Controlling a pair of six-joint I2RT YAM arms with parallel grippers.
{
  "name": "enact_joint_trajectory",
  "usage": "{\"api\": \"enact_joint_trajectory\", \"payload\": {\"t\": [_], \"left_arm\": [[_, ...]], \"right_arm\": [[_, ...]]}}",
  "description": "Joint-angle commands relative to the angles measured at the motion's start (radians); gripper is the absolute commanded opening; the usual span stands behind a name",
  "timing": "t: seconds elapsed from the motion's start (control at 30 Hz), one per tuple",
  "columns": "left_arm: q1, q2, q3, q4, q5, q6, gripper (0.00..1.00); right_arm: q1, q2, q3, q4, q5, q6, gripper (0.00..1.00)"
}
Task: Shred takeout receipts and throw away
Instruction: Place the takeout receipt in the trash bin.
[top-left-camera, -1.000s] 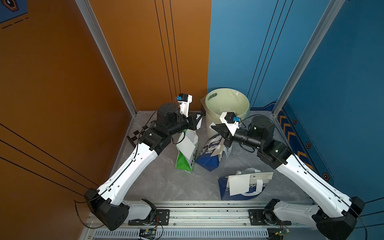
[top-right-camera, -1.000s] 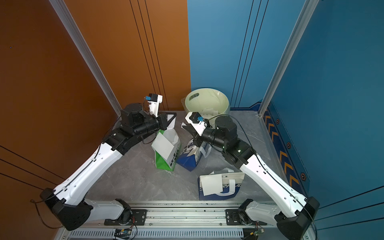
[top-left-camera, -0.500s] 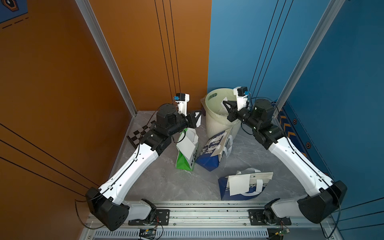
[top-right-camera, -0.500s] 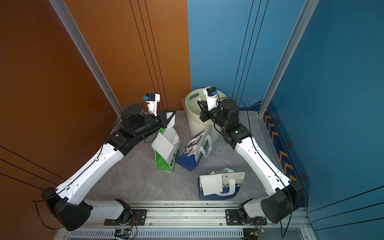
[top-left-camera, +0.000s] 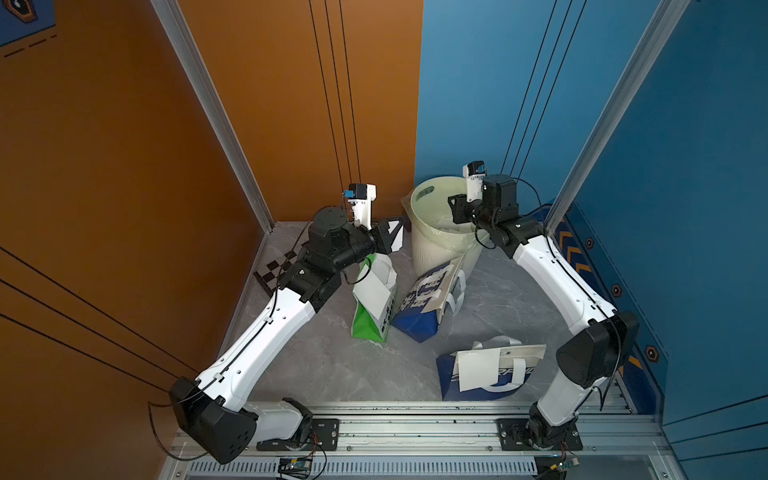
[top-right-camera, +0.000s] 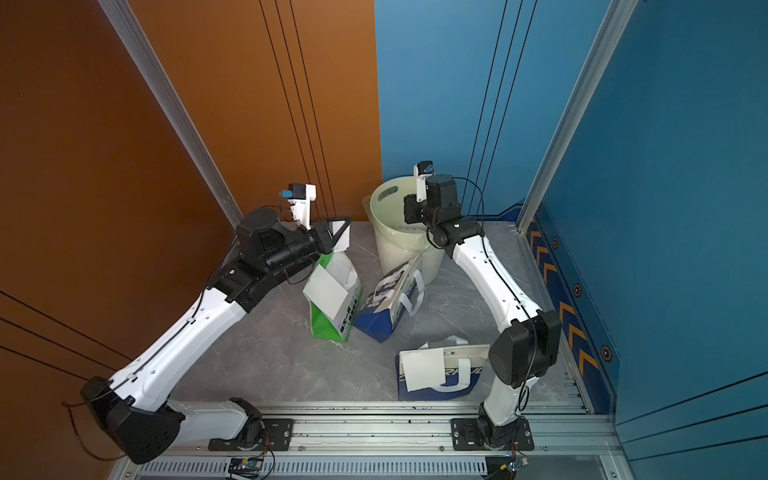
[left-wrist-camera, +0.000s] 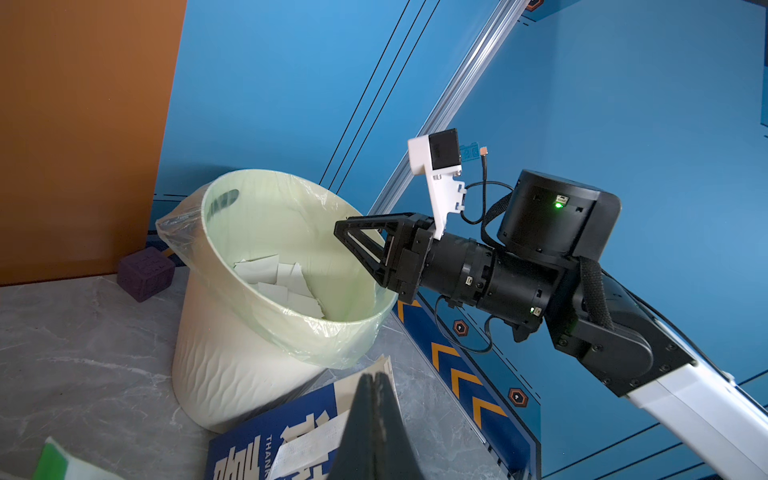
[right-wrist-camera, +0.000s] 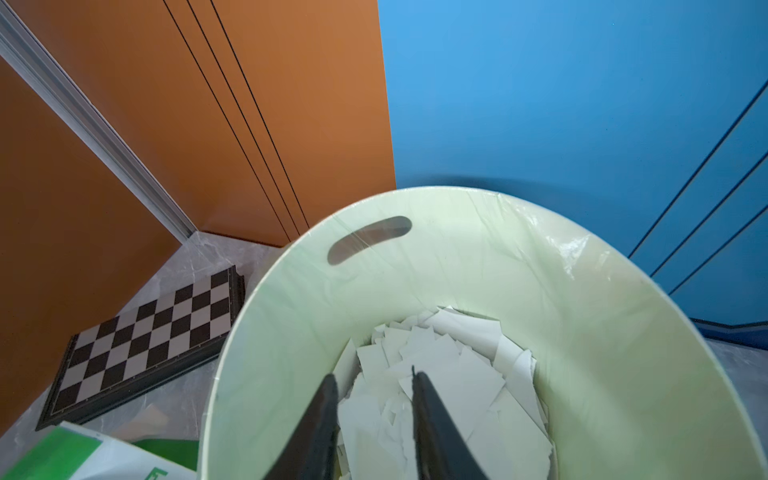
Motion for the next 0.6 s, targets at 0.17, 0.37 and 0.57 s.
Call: {"api": "enact_joint_trajectory", "payload": {"t": [0.17, 0.37, 0.57], "left_arm": [[0.023, 0.015, -0.013, 0.088, 0.066, -0.074, 0.0], [0.038, 0.034, -0.02, 0.153, 0.112, -0.137, 0.0], [0.016, 0.06, -0.016, 0.187, 0.137, -0.156, 0.0]], "right_arm": [[0.003, -0.121, -0.039, -0.06, -0.148, 0.028, 0.39], [0.031, -0.319, -0.285, 0.089, -0.466, 0.142, 0.4], [0.145, -0.407, -0.419, 0.226, -0.573, 0.198, 0.47]]}}
